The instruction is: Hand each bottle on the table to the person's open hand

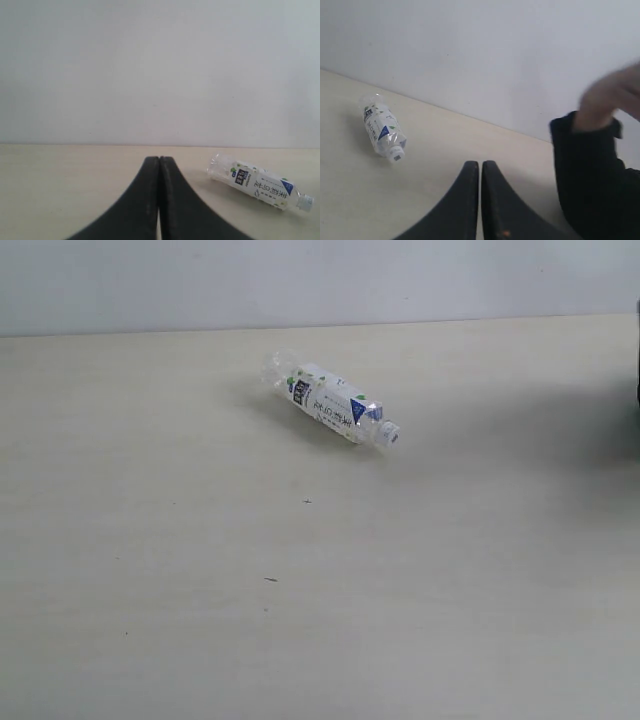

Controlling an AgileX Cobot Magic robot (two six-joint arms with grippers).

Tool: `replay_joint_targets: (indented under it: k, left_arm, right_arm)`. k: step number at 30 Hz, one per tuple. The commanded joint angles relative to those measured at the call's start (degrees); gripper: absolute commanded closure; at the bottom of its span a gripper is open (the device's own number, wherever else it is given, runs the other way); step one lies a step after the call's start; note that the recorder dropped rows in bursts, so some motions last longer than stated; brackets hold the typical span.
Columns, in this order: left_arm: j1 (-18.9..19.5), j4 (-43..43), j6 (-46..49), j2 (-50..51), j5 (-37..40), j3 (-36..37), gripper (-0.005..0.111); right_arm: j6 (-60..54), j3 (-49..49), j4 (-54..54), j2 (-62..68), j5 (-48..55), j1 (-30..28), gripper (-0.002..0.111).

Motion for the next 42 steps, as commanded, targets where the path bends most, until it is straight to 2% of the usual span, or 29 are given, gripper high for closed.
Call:
replay_joint_targets:
  k: [1,5,9,11,14,17,21,26,30,36,38,42]
  left_arm:
    - [0.1,-0.2,0.3,-0.4,-0.1,0.1,0.107]
    - [0.1,-0.2,0.3,-0.4,-0.1,0.1,0.107]
    - [0.1,-0.2,0.3,-0.4,-0.1,0.1,0.107]
    - [0.1,-0.2,0.3,-0.4,-0.1,0.1,0.107]
    - [0.1,-0.2,0.3,-0.4,-0.1,0.1,0.107]
    - [0.1,-0.2,0.3,-0.4,-0.1,0.1,0.107]
    - [0.1,-0.2,0.3,-0.4,-0.1,0.1,0.107]
    - [0.1,-0.2,0.3,-0.4,-0.1,0.1,0.107]
    - [0.1,-0.2,0.3,-0.4,-0.1,0.1,0.107]
    - [0.1,-0.2,0.3,-0.4,-0.1,0.1,0.107]
    - [0.1,-0.2,0.3,-0.4,-0.1,0.1,0.107]
    - [0.1,-0.2,0.3,-0.4,-0.1,0.1,0.107]
  right_arm:
    - [0.2,0.3,-1.0,-0.3,-4.9,-0.2,0.104]
    - [0.2,0.3,-5.3,-0.3,-15.7,-0.2,0.104]
    - [-0.3,0.3,-9.3,-0.3,-33.8,-0.2,0.104]
    - [-4.1,-0.6,-6.5,0.9,-35.2,-0.2,0.105]
    - [-18.6,-4.3,7.6,8.3,-33.8,-0.2,0.108]
    - [-37.4,-9.5,31.3,17.2,-36.5,-0.2,0.108]
    - [-67.8,-19.5,69.2,32.5,-43.2,-0.2,0.108]
    - [-109.2,-33.2,105.9,52.5,-46.3,-0.2,0.108]
    - [-112.1,-40.4,105.9,65.3,-50.5,-0.2,0.108]
    - [-113.1,-48.2,104.4,75.7,-52.0,-0.2,0.108]
    - [-113.1,-50.3,103.8,77.1,-57.1,-0.2,0.108]
    - [-113.1,-54.9,102.1,80.4,-76.7,-0.3,0.108]
